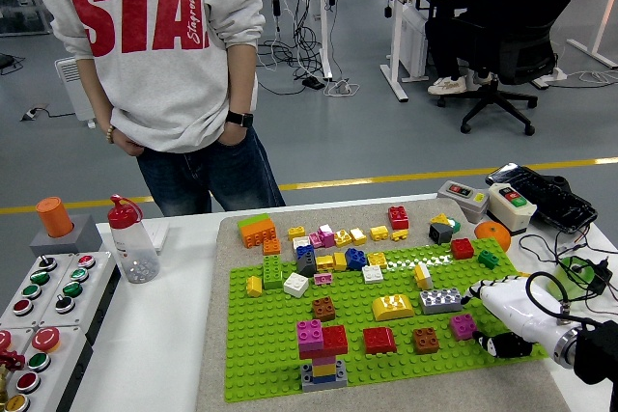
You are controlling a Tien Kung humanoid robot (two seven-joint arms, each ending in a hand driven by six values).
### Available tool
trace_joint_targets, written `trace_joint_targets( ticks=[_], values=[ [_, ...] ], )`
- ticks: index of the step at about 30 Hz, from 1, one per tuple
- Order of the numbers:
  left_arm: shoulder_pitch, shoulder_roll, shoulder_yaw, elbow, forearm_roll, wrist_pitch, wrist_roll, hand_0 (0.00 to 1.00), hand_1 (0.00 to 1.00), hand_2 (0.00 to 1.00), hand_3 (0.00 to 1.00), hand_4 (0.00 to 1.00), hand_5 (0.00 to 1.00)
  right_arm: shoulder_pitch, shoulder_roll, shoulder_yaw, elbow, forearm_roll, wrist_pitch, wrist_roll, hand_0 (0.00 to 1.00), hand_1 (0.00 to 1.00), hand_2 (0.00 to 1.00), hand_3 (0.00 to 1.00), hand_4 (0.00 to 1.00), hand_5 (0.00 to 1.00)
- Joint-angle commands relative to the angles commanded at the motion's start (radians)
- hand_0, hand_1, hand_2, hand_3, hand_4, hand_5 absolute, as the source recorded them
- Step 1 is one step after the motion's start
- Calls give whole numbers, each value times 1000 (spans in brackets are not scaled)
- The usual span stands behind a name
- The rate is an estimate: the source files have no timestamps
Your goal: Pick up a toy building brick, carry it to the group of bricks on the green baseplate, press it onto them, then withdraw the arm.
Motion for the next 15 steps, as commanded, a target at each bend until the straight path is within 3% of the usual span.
trace_joint_targets(
  ticks=[15],
  values=[
    [6,-3,-1,0,3,1,2,653,689,674,577,280,998,8,14,-21,-26,9,-2,3,766,750,843,726,638,287]
  ],
)
